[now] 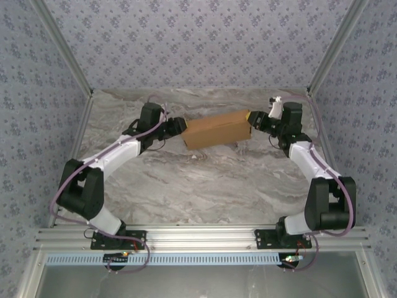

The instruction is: Fold the paper box

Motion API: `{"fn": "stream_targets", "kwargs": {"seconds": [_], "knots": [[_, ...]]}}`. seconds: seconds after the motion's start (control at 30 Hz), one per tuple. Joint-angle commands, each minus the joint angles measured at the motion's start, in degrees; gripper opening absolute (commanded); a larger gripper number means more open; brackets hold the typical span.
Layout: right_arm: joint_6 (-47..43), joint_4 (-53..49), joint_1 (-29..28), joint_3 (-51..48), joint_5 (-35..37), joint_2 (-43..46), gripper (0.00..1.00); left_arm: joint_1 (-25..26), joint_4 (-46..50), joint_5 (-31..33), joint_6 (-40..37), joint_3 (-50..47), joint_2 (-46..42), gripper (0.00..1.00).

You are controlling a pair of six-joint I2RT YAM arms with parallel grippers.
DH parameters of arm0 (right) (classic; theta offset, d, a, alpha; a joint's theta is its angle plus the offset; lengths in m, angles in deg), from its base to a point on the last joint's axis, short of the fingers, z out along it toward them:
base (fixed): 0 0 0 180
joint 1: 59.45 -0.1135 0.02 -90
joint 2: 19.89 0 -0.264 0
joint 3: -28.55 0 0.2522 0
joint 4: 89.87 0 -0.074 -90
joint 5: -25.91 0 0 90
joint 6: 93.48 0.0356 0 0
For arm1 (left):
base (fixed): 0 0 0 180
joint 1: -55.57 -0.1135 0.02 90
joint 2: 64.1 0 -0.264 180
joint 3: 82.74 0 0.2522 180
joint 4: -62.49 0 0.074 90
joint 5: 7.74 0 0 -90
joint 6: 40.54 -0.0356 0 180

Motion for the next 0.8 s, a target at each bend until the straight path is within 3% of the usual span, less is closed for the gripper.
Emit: {"fn": "stream_targets", "kwargs": {"seconds": [0.0,0.27,0.77], "knots": [[0.23,4.01,-2.19,3.65,-4.03,-3.32,0.24,-0.11,0.86,-3.24,-2.64,6.44,3.9,0.4],[-4.0,4.82,-2.17,4.67,-3.54,-7.27,0.24,-1.18,2.22,-3.02,-4.1,12.0,10.06,0.41],[-12.75,-0.29,-4.44,-8.65,0.6,1.56,0.29,0.78,-3.11,-4.04,-3.58,-0.32,2.95,0.47]]}}
